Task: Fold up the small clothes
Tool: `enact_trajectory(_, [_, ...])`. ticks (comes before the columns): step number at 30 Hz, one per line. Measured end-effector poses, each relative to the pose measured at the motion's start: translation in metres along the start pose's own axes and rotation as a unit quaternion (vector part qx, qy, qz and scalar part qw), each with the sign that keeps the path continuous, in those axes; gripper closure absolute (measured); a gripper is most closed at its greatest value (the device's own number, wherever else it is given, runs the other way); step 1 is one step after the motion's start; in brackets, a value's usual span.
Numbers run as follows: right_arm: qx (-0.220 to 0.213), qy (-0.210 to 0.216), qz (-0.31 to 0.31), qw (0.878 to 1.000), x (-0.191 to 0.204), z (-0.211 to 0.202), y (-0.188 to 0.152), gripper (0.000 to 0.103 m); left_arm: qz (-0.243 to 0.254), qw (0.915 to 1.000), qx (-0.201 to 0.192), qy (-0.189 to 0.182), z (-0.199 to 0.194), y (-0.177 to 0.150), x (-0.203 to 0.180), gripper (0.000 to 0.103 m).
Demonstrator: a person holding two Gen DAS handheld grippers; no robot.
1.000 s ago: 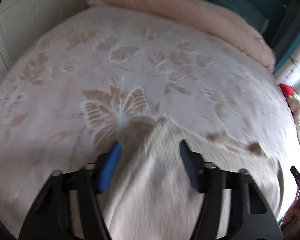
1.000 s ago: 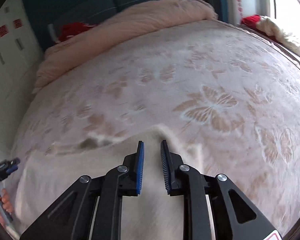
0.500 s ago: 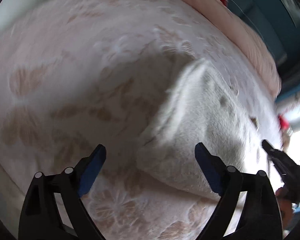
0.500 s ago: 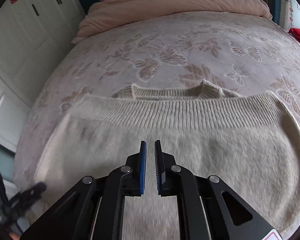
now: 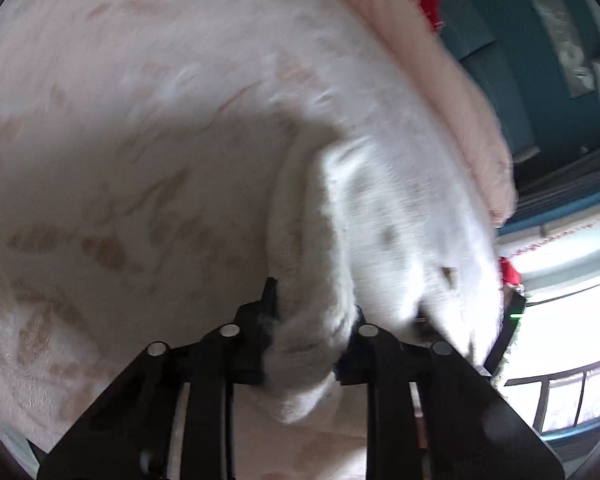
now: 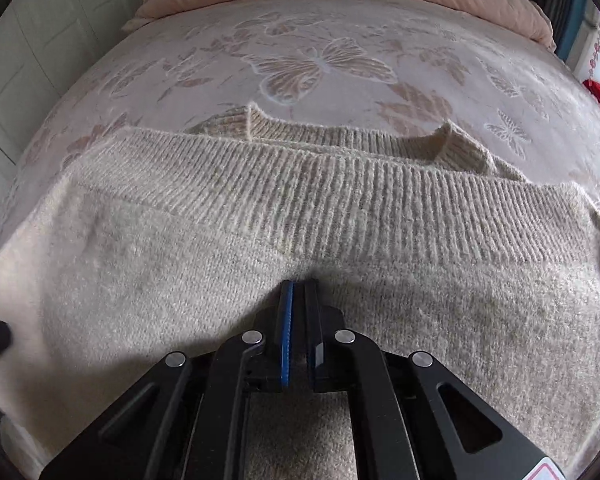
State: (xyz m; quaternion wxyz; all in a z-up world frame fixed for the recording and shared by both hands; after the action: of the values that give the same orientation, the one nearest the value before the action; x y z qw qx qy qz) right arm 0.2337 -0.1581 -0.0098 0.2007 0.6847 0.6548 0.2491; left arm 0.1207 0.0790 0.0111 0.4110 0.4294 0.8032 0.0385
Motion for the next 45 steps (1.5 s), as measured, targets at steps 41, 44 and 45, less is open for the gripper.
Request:
enact_trajectory(41, [-0.091, 0.079, 0.124, 0.985, -0.167, -0.192, -0.066, 0.034, 0.431, 0.9002, 0.056, 0.028, 0.024, -0.19, -0.142, 0.032])
enact_trajectory(44, [-0.045, 0.074, 0.145, 0.986, -0.172, -0.149, -0.086, 0.053, 0.428, 0.9012, 0.057, 0.034, 0.032, -0.187, -0.139, 0.034])
enact_trajectory(45, [-0.037, 0.088, 0.16, 0.982, -0.173, -0.142, -0.092, 0.067, 0.426, 0.9021, 0.06, 0.034, 0.033, -0.186, -0.138, 0.041])
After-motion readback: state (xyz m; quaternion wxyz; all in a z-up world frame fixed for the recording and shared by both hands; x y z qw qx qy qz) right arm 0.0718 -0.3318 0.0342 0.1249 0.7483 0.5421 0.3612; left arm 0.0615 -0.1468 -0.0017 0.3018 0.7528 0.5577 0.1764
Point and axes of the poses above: each gripper's, at about its wrist camera, not at the fingertips, and z roughly the way its jaws point, x to its left, y to its top, the point moved 2 cm from there along z, roughly the way its jaws point, and after that the axes turned 11 degrees about -x, right-handed, at the moved point
